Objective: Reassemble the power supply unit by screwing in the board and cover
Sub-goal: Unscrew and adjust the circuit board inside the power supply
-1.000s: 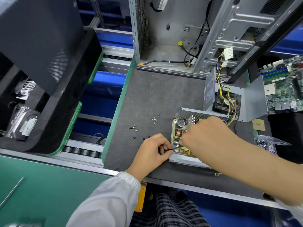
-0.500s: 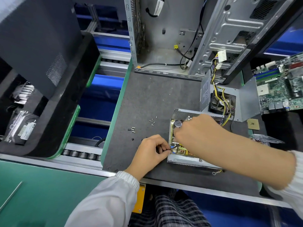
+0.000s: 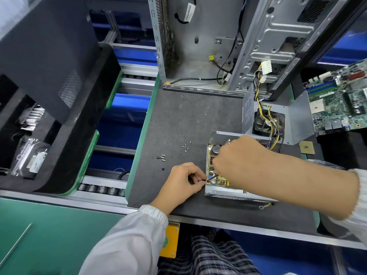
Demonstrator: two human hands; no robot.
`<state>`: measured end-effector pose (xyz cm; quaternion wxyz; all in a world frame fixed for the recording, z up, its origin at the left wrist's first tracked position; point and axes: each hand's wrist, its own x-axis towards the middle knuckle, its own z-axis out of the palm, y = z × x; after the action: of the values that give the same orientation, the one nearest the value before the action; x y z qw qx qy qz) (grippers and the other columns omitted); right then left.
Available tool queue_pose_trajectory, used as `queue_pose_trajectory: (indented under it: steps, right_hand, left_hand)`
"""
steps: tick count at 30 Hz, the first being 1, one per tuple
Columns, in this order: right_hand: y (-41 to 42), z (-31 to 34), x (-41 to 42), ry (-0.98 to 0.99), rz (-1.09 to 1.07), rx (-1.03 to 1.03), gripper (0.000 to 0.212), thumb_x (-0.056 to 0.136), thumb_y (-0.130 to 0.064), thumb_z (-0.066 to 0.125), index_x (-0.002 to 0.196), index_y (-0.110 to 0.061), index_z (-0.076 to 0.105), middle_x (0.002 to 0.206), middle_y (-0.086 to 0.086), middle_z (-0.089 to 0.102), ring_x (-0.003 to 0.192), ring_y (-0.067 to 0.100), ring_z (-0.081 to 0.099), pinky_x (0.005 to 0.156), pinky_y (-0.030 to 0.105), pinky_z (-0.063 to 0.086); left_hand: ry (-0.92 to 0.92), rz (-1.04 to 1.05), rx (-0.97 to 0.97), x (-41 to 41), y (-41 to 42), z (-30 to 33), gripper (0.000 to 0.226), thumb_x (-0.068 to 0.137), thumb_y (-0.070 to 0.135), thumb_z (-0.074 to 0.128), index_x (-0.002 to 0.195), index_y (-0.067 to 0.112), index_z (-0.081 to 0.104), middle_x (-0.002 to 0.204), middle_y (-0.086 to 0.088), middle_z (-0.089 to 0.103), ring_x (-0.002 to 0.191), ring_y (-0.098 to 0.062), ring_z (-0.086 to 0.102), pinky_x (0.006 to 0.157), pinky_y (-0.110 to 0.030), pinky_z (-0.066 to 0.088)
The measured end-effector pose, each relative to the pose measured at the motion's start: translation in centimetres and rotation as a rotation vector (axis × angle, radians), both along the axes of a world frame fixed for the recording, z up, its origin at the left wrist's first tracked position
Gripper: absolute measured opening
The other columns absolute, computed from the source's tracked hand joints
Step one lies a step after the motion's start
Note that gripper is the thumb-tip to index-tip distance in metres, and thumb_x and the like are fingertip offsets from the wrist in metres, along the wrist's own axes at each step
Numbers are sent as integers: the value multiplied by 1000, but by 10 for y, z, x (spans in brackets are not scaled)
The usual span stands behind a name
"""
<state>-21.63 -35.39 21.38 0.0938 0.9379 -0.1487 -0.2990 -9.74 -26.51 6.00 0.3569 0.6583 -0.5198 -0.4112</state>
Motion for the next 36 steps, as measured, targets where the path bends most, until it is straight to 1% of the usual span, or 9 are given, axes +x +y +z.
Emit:
queue_pose_trajectory:
  steps: [3,6,10,12,16,19,26,32,36]
  right_hand:
    - [-2,1,-1,1,-31,29,10,93,-13,49,101,-15,46,73,3,44,66,22,46,44,27,18]
    - [-5,1,0,-19,-63,67,40,84,-6,53,121,-13,37,98,9,44,50,17,28,42,29,17]
    - [-4,6,12,-21,36,-28,8,88,-5,50,86,-13,51,78,3,38,58,19,37,44,27,15]
    - [-3,-1,15,-33,61,-63,28,92,-6,46,66,-14,38,65,0,37,68,20,45,46,23,16]
    - [-4,-6,13,-18,-8,1,7,95,-22,50,93,-17,46,98,3,60,79,23,61,45,24,19]
    - [-6,-2,7,-39,-41,16,31,86,-11,56,113,-11,40,103,9,45,49,17,34,40,28,17]
    - [-5,-7,5,-54,44,-131,25,97,-19,45,72,-19,39,86,-2,62,71,23,56,46,23,14]
    - [-1,-2,5,-20,-91,-4,39,84,-12,61,115,-14,38,111,10,44,56,20,40,41,29,16]
    - [-3,3,8,-22,-4,-85,4,91,-11,52,91,-15,52,96,7,54,67,22,53,43,26,14]
  left_hand:
    - [-16,3,-5,-1,-1,0,25,77,-3,75,78,21,71,81,-2,67,66,-8,59,65,-12,46]
    - [-27,-3,-8,-2,-2,0,27,78,-3,74,77,23,69,82,-5,67,68,-10,59,67,-10,44]
    - [-29,-24,-4,-1,-2,2,20,78,-4,72,79,16,72,82,-6,67,67,-4,56,65,-8,41]
    - [-24,-37,4,-1,-2,3,16,79,-5,71,81,11,73,79,-2,64,65,1,54,63,-7,40]
    - [-18,-48,-7,-1,-2,5,19,79,-4,73,79,15,71,77,2,62,67,-1,55,64,-7,41]
    - [-25,-44,-11,0,-1,4,15,79,-3,73,83,11,73,83,-6,66,69,-7,57,65,-7,41]
    - [-15,-30,-20,-1,0,2,17,77,-2,76,83,14,73,85,-5,67,66,-8,58,63,-8,42]
    - [-34,-29,-20,-6,-2,-1,15,76,6,79,81,17,69,84,-3,65,70,-18,61,71,-27,53]
    - [-26,-25,-18,-5,-2,-3,17,76,4,78,80,19,70,83,-1,64,68,-18,60,71,-28,55]
